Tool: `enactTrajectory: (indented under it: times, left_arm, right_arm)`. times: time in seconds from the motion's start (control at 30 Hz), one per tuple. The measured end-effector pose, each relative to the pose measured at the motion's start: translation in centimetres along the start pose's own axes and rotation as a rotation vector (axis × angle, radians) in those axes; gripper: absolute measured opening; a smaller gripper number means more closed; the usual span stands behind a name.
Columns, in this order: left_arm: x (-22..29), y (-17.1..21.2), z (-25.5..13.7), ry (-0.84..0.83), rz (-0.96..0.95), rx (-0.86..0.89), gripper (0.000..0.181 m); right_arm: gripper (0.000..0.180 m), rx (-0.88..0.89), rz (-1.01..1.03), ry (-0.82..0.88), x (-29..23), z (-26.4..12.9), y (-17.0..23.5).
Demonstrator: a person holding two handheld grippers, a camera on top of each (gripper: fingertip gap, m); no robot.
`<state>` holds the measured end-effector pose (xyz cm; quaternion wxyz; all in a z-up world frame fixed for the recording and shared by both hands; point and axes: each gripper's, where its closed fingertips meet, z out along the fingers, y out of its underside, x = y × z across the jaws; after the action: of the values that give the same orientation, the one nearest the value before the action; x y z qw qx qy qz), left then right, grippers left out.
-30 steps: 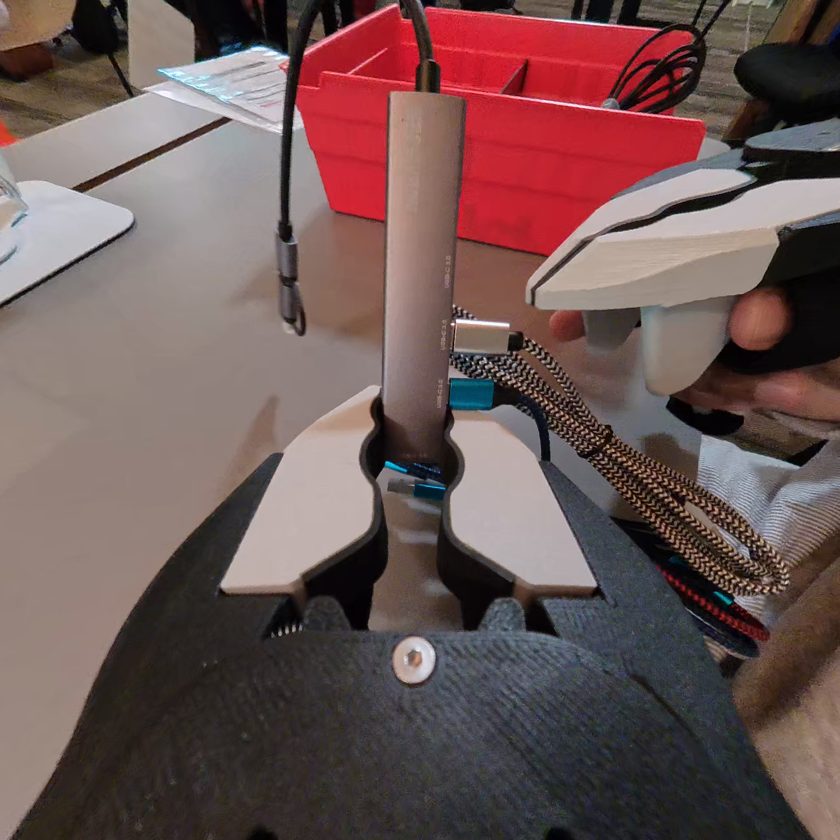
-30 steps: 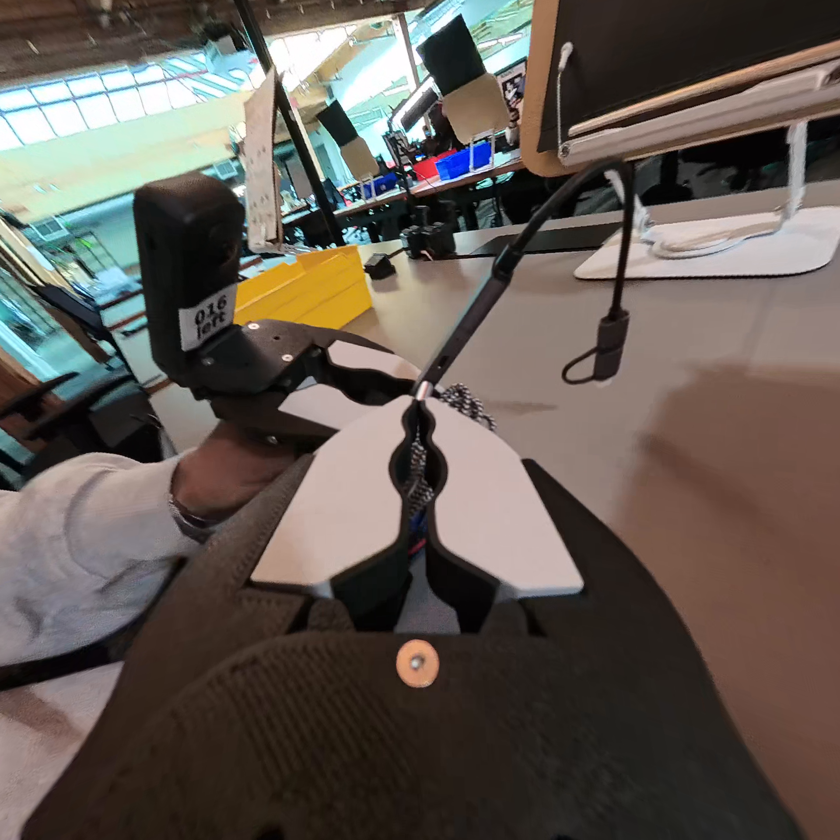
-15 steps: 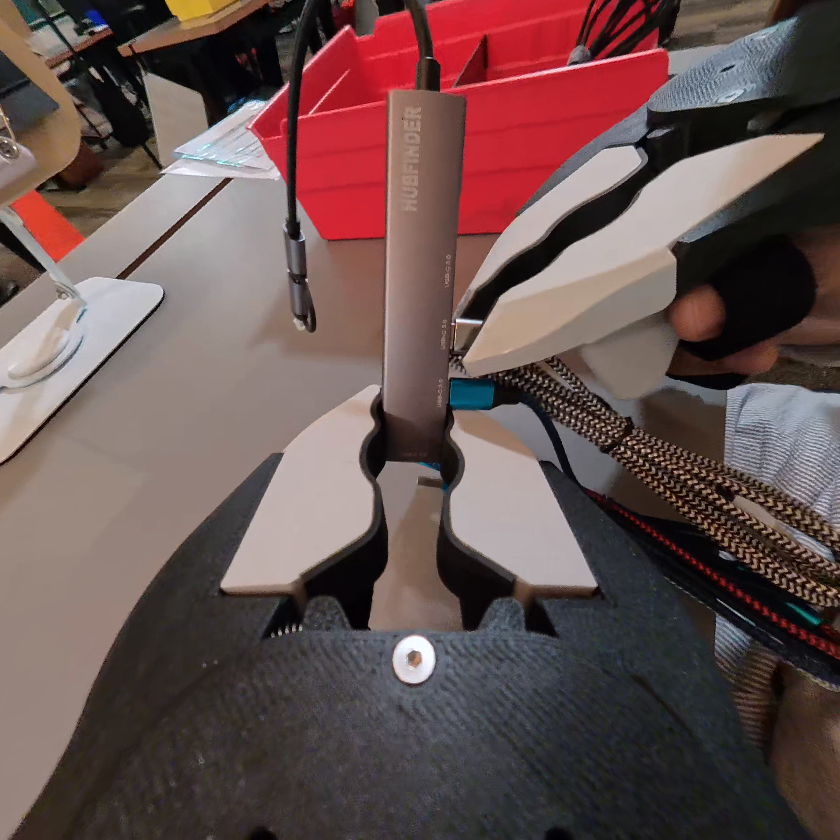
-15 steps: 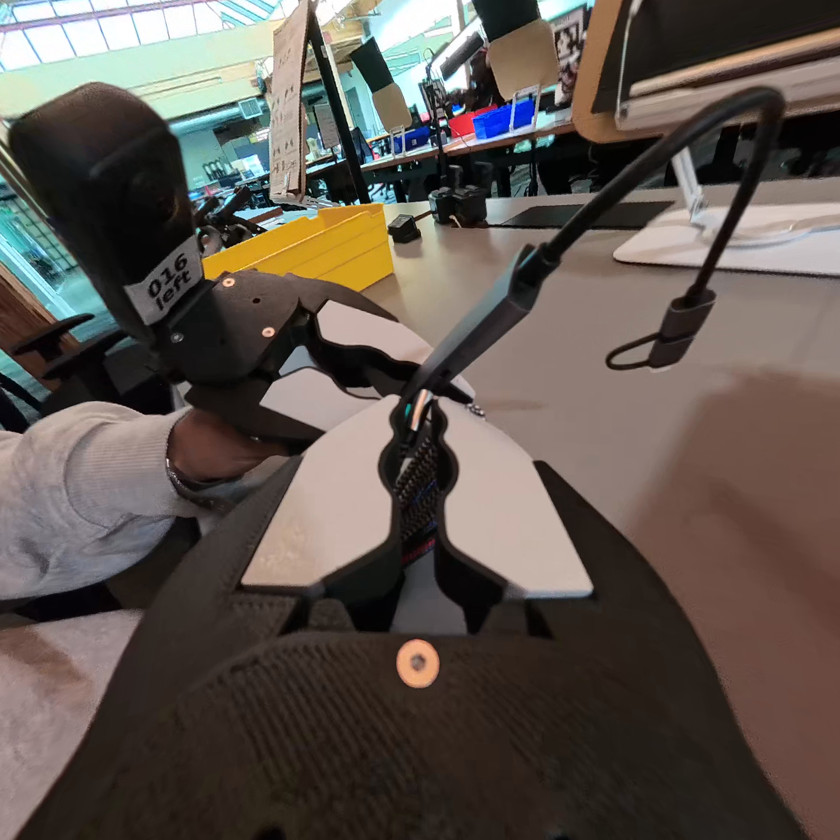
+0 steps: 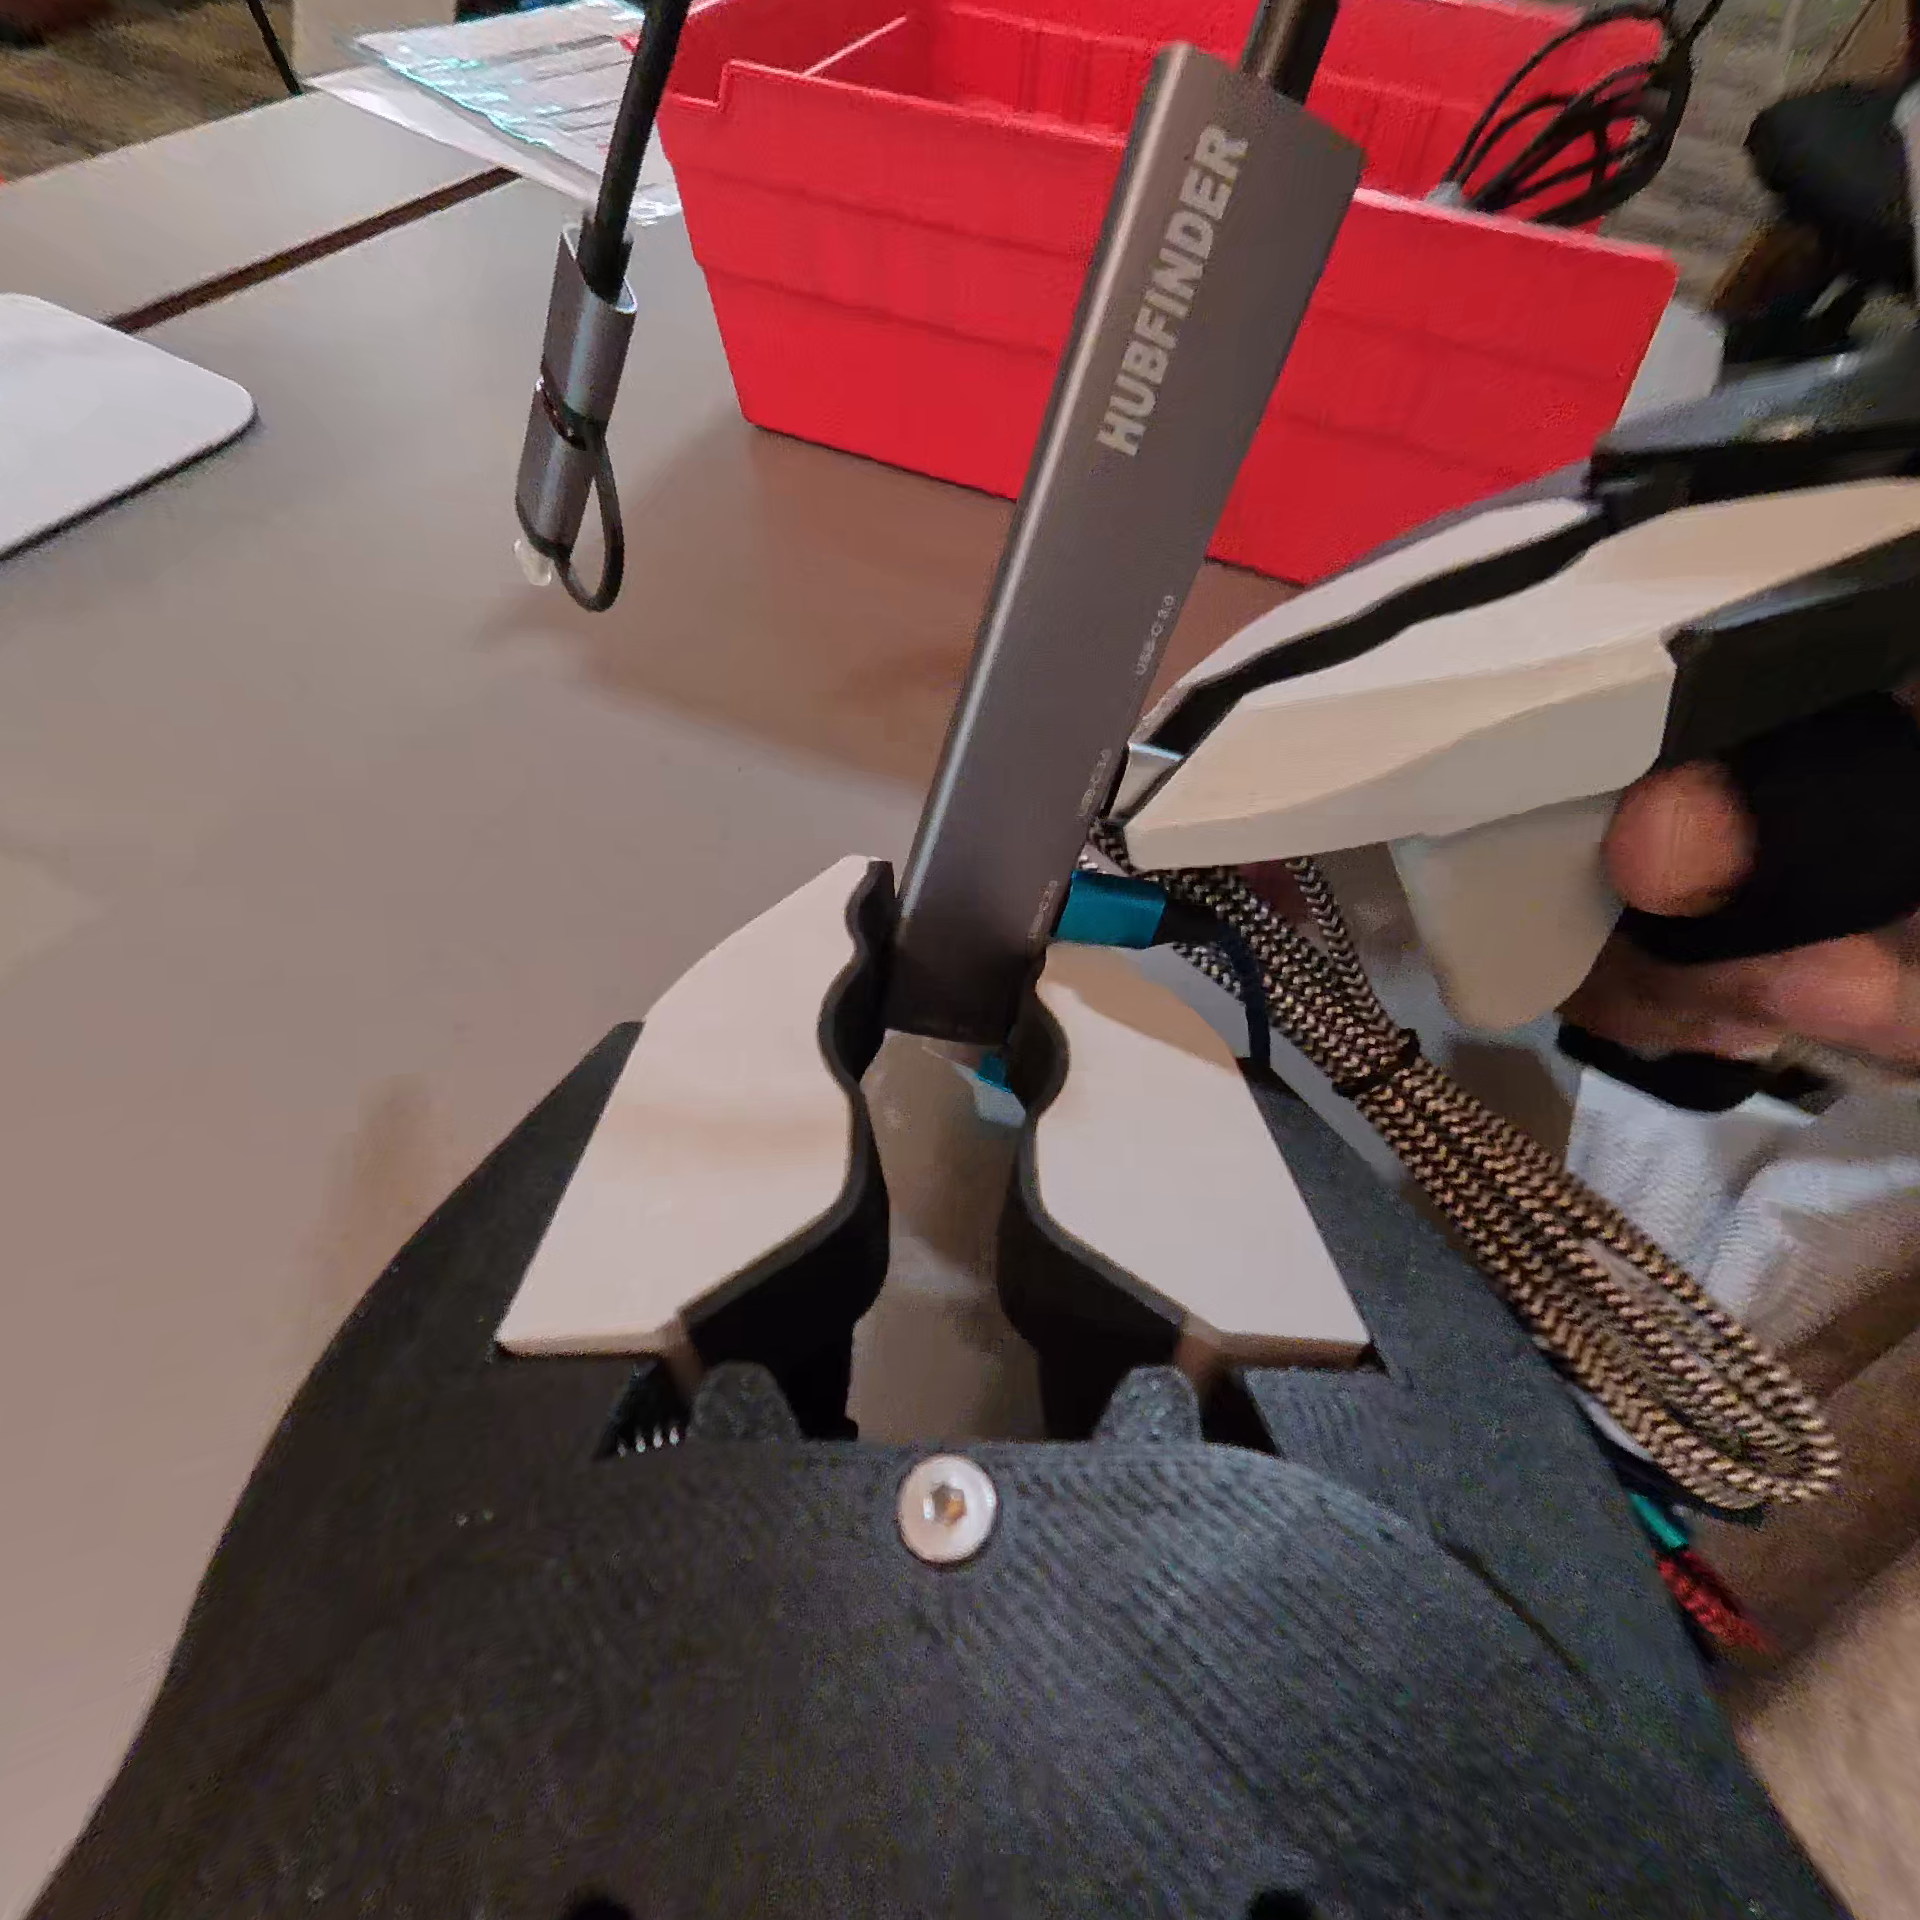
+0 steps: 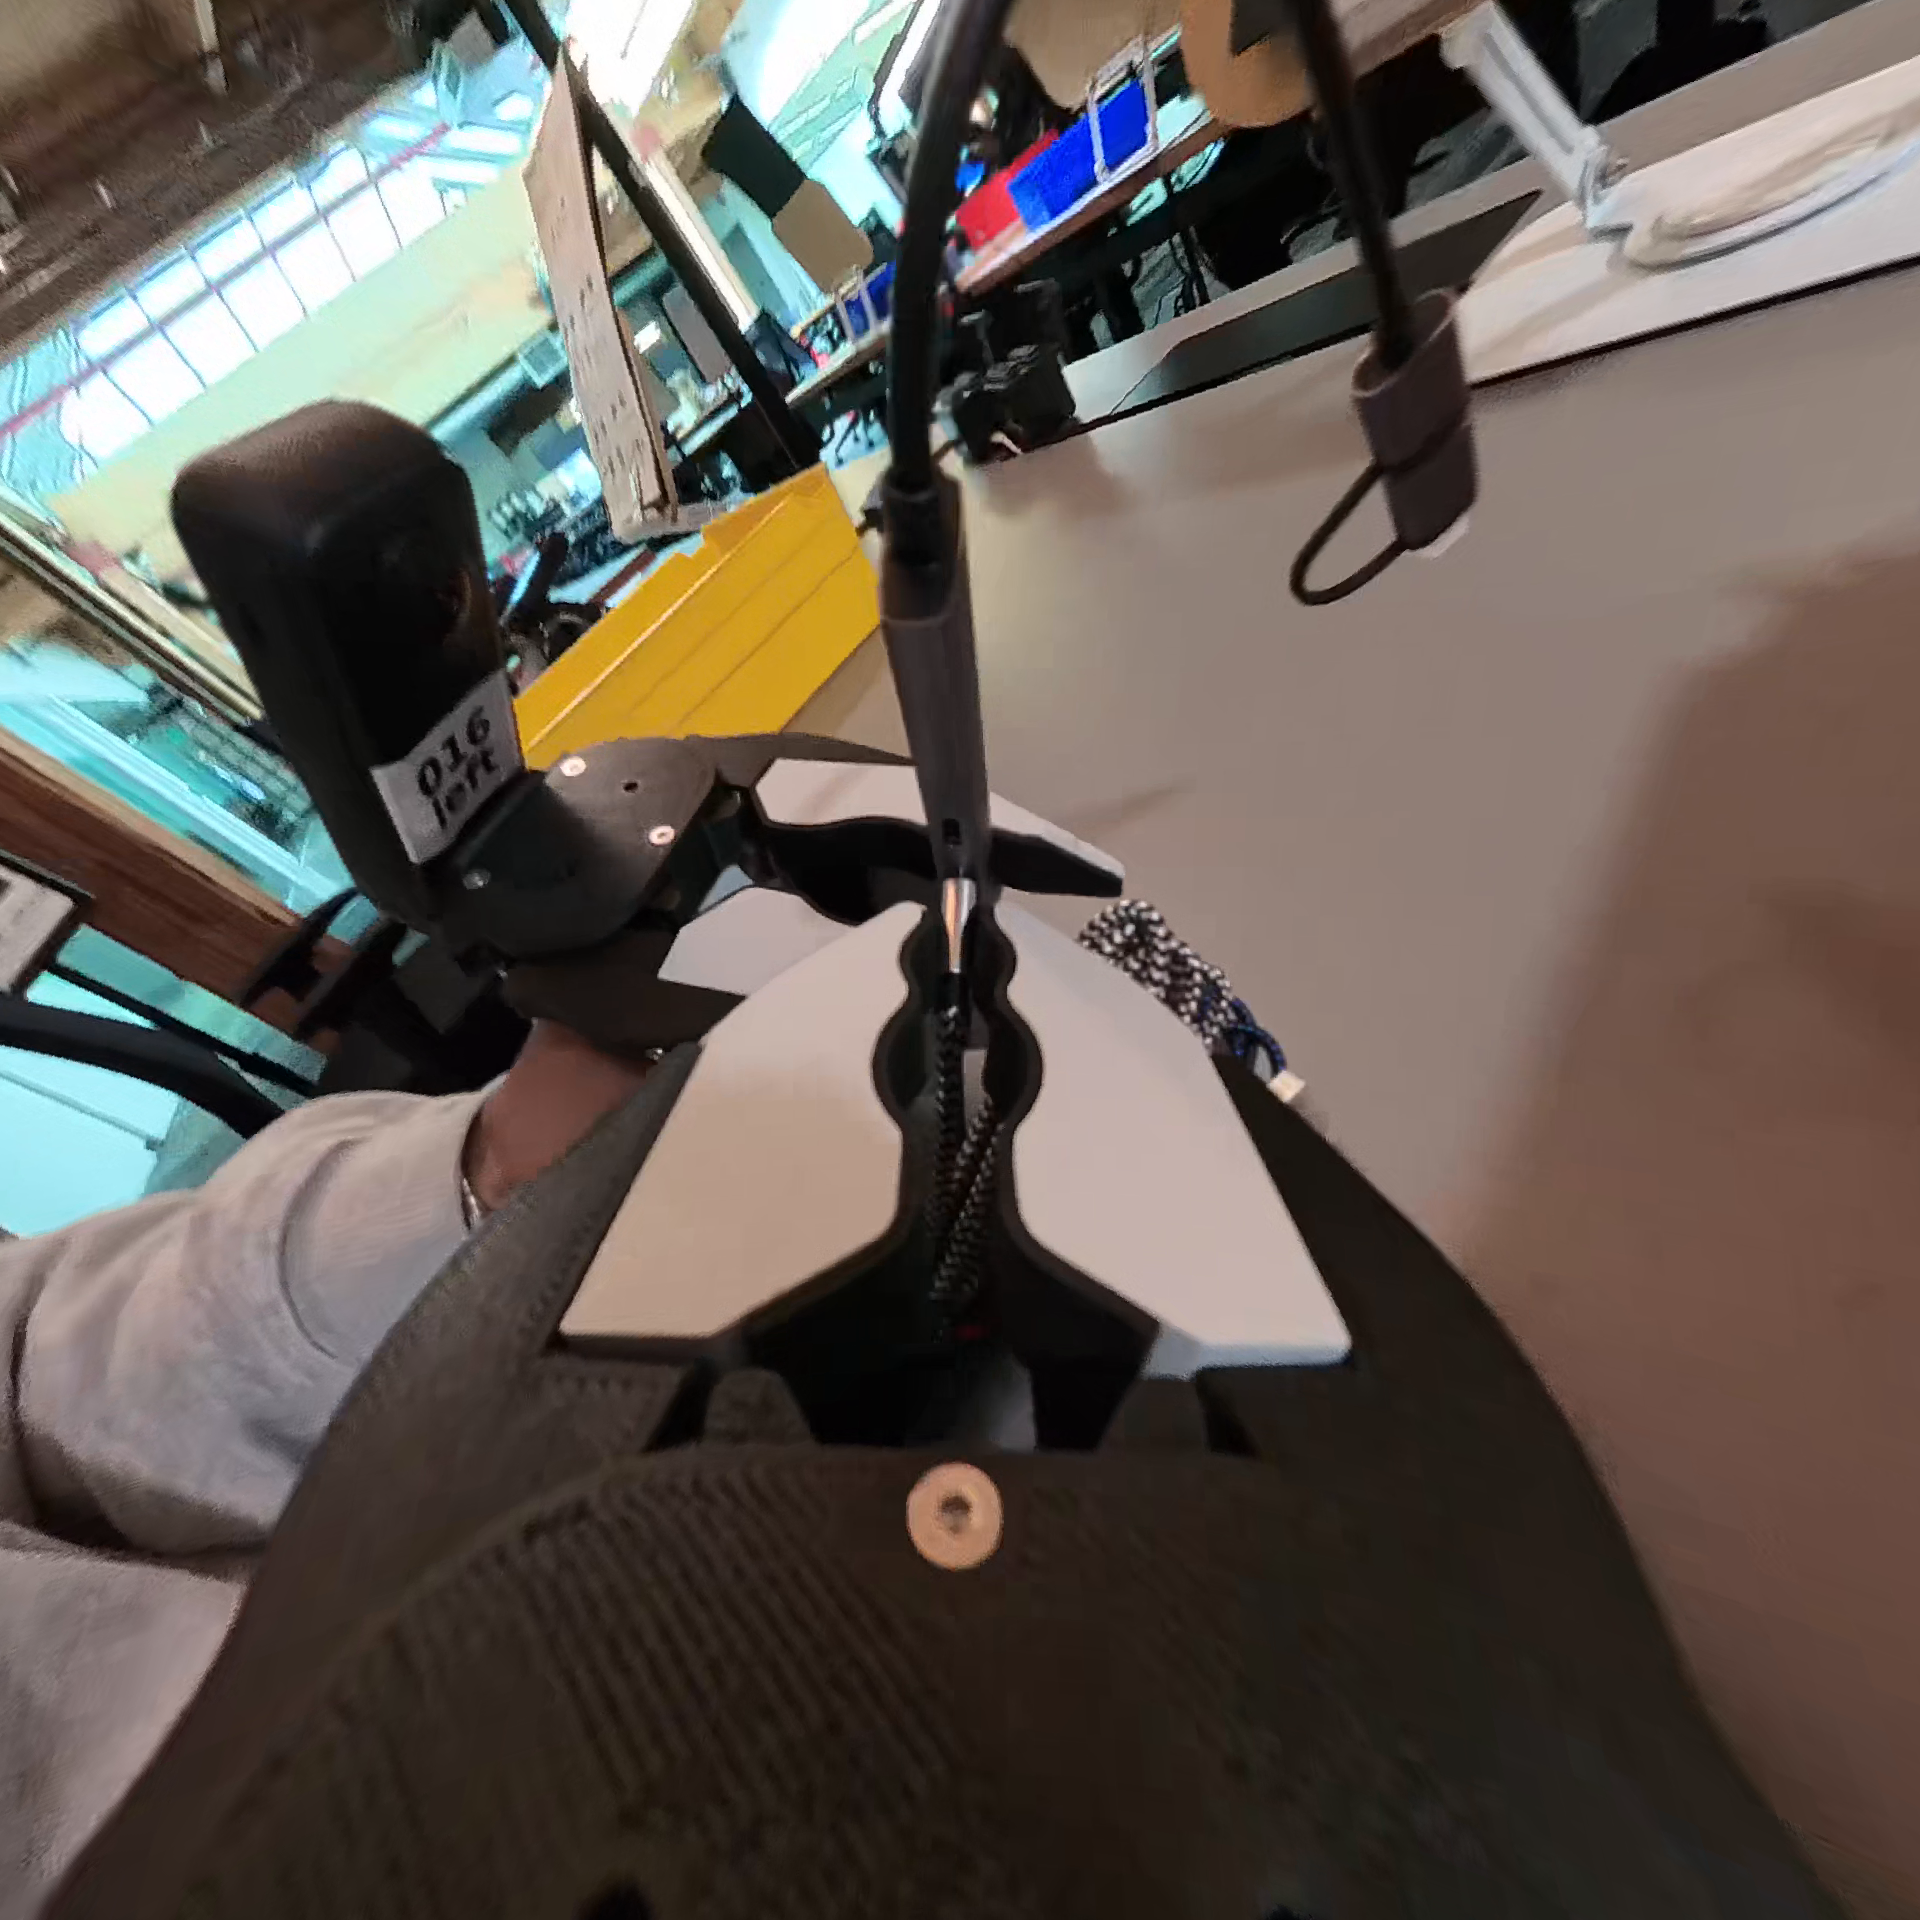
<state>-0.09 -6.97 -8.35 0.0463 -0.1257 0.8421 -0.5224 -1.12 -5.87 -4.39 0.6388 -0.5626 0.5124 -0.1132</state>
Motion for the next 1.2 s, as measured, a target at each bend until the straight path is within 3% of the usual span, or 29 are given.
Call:
enactTrajectory:
  times: [0.03, 0.17, 0.33, 0.53, 0.57, 0.63, 0.67, 0.73, 0.87, 1.0, 1.1, 1.2]
  left_arm:
    - [0.2, -0.1, 0.3, 0.020, -0.046, 0.014, 0.025]
    - [0.5, -0.7, 0.9, 0.067, -0.179, 0.053, 0.025]
    - [0.4, -0.7, 0.8, 0.122, -0.282, 0.076, 0.025]
    - [0.3, -0.5, 0.9, 0.129, -0.298, 0.059, 0.026]
    - [-3.1, -1.1, -0.2, 0.041, -0.416, 0.166, 0.024]
    - [-11.2, 0.2, -5.0, 0.033, -0.780, 0.355, 0.022]
    - [-13.8, 0.7, -7.7, -0.021, -0.784, 0.393, 0.021]
    - [-14.1, -0.5, -10.3, -0.109, -0.605, 0.378, 0.022]
    - [-12.0, -1.9, -9.2, -0.123, -0.419, 0.340, 0.021]
    - [-11.1, -1.4, -7.9, -0.135, -0.309, 0.280, 0.022]
    - [-10.1, -1.4, -7.6, -0.057, -0.372, 0.284, 0.021]
    - [-10.0, -1.6, -7.9, -0.070, -0.351, 0.288, 0.021]
  right_arm:
    - [0.006, 0.021, 0.005, 0.013, 0.2, -0.1, -0.1]
    - [0.007, 0.112, -0.034, 0.079, 0.7, -0.2, -1.0]
    - [0.006, 0.037, -0.281, 0.119, 0.2, 0.2, -1.0]
    - [0.007, -0.052, -0.098, -0.008, 0.3, -0.2, -0.6]
    - [0.007, -0.071, -0.119, -0.071, -0.6, -0.6, -0.4]
    - [0.006, -0.027, -0.022, -0.134, -2.0, -2.4, -1.2]
    - [0.006, -0.007, -0.063, -0.078, -1.3, -3.2, -1.5]
    - [0.006, -0.003, -0.224, 0.036, 0.1, -3.9, -2.2]
    - [0.006, 0.102, -0.182, -0.101, -1.0, -3.8, -3.8]
    - [0.005, 0.298, -0.055, -0.170, -1.5, -6.6, -8.5]
    - [0.005, 0.401, -0.066, -0.123, -1.2, -9.7, -12.8]
    - [0.005, 0.476, -0.227, -0.001, -1.0, -13.4, -17.0]
